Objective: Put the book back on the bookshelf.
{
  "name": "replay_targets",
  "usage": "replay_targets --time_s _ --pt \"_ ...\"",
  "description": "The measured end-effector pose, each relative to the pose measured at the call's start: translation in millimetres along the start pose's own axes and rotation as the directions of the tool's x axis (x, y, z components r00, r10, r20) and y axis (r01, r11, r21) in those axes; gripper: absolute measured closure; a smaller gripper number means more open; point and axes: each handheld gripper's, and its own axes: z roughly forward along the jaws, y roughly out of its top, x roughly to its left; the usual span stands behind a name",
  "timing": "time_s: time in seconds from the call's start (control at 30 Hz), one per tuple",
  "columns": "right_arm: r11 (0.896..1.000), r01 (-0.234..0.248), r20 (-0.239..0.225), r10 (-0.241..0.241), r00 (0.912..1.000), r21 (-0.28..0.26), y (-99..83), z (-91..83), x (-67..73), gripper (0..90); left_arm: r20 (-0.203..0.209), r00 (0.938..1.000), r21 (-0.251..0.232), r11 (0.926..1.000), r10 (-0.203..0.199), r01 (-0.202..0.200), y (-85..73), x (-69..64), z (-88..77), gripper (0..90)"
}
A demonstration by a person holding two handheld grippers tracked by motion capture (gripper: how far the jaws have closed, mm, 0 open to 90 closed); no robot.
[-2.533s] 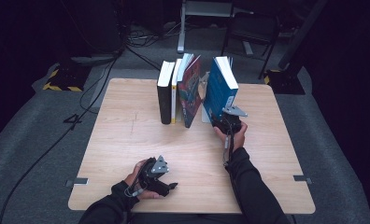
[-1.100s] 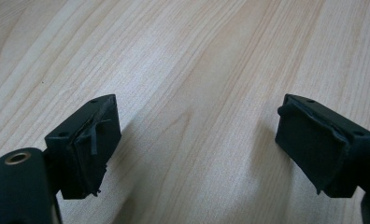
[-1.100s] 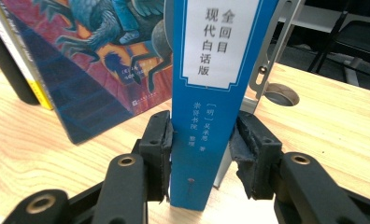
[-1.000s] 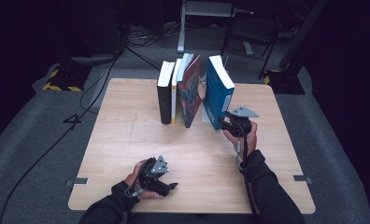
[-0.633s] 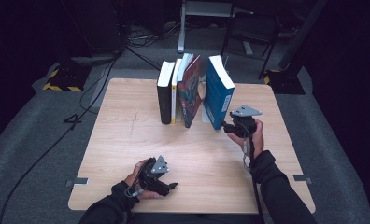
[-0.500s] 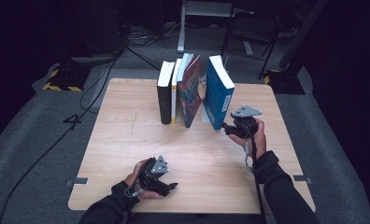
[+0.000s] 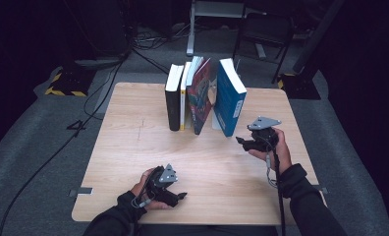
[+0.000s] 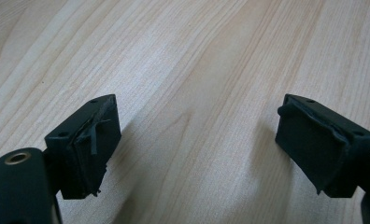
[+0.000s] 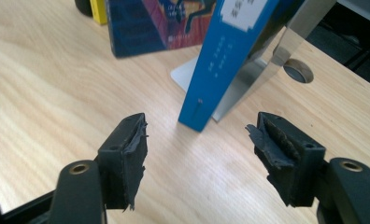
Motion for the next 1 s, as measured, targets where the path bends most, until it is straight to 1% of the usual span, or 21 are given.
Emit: replay_targets --time_s 0.13,0.2,0.53,0.67,0.8,0.83,1.0 --pt "1.000 0.009 -0.024 -0.009 0.9997 0.016 -6.3 -9.8 -0.6 34.3 0.000 1.0000 0.000 1.0000 0.000 0.000 0.0 0.0 0.0 13.9" --pt "1.000 0.024 -0.012 -0.024 0.9996 0.011 -8.9 -15.2 0.3 34.3 0.000 1.0000 0.000 1.0000 0.000 0.000 0.0 -0.1 0.0 14.0" --pt "0.998 0.063 -0.019 -0.063 0.9978 0.009 -24.0 -35.9 3.9 34.3 0.000 1.0000 0.000 1.0000 0.000 0.000 0.0 -0.1 0.0 14.0" --pt "0.998 0.062 -0.024 -0.061 0.9978 0.007 -29.9 -39.8 5.9 34.3 0.000 1.0000 0.000 1.0000 0.000 0.000 0.0 -0.1 0.0 14.0" --pt "0.998 0.065 -0.046 -0.064 0.9969 0.006 -39.8 -46.9 8.6 34.0 -0.001 1.0000 0.000 1.0000 -0.001 0.001 0.0 -0.1 0.0 14.0" --pt "0.998 0.065 -0.046 -0.064 0.9969 0.006 -39.8 -46.9 8.6 34.0 -0.001 1.0000 0.000 1.0000 -0.001 0.001 0.0 -0.1 0.0 14.0" --pt "0.997 0.070 -0.033 -0.070 0.9970 0.011 -54.6 -57.4 8.7 33.8 -0.001 1.0000 -0.001 1.0000 -0.001 0.001 0.0 -0.1 0.0 14.0"
